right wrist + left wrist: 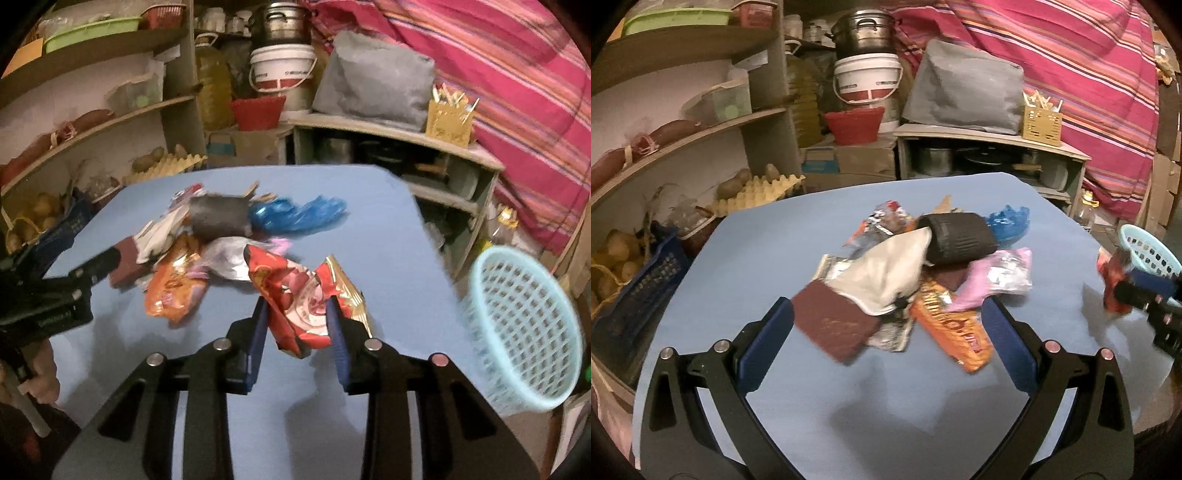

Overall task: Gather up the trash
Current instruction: 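Lift the red bag with the right tool while the left tool grasps the pink foil bag, then carry both bags over the blue basket and open both tools to drop them, then move both tools back over the remaining trash pile, then grasp the orange snack bag with the right tool while the left tool grasps the white tissue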

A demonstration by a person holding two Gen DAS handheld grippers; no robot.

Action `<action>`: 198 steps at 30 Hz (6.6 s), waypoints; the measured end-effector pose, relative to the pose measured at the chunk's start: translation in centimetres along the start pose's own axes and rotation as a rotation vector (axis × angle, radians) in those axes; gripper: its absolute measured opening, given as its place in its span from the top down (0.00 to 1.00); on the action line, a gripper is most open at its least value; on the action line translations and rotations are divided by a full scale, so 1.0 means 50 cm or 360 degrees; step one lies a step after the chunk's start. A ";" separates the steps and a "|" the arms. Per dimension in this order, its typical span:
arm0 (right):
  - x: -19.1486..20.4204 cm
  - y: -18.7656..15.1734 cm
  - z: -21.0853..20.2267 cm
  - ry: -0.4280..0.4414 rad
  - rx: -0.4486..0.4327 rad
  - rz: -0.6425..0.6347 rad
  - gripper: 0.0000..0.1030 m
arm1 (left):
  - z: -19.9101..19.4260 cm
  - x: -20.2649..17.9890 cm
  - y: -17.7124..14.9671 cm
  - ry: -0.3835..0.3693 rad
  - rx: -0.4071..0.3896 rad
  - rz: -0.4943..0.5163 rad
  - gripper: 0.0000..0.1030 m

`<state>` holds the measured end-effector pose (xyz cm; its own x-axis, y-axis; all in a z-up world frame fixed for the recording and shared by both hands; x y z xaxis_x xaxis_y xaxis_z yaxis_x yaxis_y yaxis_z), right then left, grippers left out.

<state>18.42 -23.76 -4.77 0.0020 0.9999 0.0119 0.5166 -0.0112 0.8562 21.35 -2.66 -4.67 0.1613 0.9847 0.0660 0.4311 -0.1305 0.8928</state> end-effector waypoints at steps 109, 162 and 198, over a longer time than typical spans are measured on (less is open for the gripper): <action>-0.618 -0.037 -0.050 -0.0625 -0.0032 0.0601 0.15 | 0.009 -0.462 0.140 -0.0516 -0.0044 0.0107 0.05; 0.185 0.029 0.127 0.0023 0.0067 -0.0019 0.07 | 0.017 0.294 -0.011 0.0245 0.0031 -0.0238 0.05; 0.234 -0.012 0.184 0.0176 0.0245 -0.0370 0.95 | 0.063 0.201 -0.011 0.0149 0.0099 -0.0150 0.05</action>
<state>26.02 -12.00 -9.88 -0.2204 0.9689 -0.1121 0.6159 0.2274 0.7543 25.52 6.94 -5.90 0.0353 0.9990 0.0267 0.4952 -0.0407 0.8678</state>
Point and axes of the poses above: each gripper's, at about its wrist camera, not at the fingertips, and z roughly the way its jaws point, x to its left, y to its top, the point moved 8 cm from there along z, roughly the way its jaws point, and after that the axes turned 8 degrees about -x, right-handed, at the moved point
